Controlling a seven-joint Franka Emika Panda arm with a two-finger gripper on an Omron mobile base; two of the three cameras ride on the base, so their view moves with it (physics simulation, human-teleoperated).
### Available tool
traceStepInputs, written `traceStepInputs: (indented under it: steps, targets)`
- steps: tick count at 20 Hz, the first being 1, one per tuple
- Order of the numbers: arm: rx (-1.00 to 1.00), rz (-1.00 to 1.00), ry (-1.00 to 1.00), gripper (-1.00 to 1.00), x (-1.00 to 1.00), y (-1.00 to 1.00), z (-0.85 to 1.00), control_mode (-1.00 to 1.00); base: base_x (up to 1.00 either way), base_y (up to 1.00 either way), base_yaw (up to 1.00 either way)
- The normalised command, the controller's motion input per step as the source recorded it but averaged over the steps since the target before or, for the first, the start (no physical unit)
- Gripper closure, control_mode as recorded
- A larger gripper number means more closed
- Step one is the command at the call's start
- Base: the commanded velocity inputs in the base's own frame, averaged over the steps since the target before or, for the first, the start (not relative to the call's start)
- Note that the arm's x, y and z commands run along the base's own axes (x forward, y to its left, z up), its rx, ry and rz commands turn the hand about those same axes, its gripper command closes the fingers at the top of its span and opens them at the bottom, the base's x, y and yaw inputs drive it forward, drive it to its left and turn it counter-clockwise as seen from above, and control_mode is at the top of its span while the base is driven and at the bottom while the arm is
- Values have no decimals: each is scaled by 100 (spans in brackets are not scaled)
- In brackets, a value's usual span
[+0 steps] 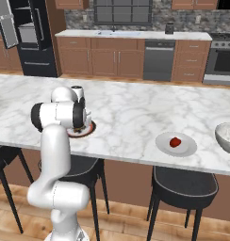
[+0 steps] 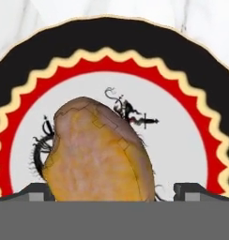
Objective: Pick the chicken drumstick and bell pepper from their plates and place them in the bowl. Then put the bowl in the fridge.
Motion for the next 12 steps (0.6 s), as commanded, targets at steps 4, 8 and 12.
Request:
traceStepInputs:
  steps: [4, 8, 12]
  targets:
    - [2, 5, 0, -100, -1, 0, -17, -100, 0, 0, 0]
    - [0, 4, 0, -100, -2, 4, -24, -100, 0, 0, 0]
    - [0, 4, 0, -100, 0, 13, -30, -100, 0, 0, 0]
